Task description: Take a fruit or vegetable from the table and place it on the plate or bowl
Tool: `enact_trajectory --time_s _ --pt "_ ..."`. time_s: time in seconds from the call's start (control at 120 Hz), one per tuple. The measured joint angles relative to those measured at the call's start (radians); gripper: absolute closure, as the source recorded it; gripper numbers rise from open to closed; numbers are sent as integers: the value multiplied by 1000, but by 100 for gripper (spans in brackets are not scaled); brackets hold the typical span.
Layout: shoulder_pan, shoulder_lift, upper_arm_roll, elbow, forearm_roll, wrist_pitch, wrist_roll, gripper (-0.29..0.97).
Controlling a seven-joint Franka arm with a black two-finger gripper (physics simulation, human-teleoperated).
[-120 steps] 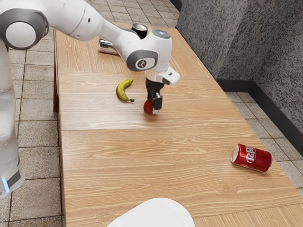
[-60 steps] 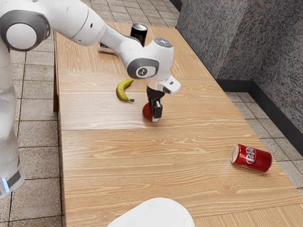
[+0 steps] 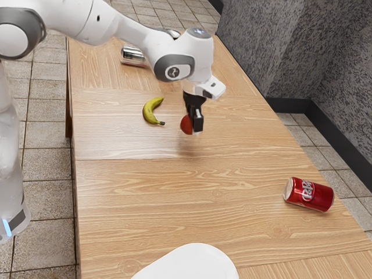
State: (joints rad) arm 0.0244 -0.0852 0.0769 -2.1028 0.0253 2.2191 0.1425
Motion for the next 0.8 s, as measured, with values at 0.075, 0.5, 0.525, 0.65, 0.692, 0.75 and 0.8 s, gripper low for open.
enact_trajectory --time_s 0.075,0.5,0.525,0.65,0.692,0.75,0.8 --pt "16 -48 -52 3 0 -34 4 38" --pt "-3 -95 -577 67 -29 -170 28 39" --pt "-2 -95 -605 73 -32 -172 29 39" --pt "-3 -91 -717 83 -41 -177 36 39" --pt "-3 -79 -755 94 -41 -176 37 39" --pt "-9 -21 -803 146 -30 -174 38 39" --pt "-15 50 -839 202 2 -172 35 39"
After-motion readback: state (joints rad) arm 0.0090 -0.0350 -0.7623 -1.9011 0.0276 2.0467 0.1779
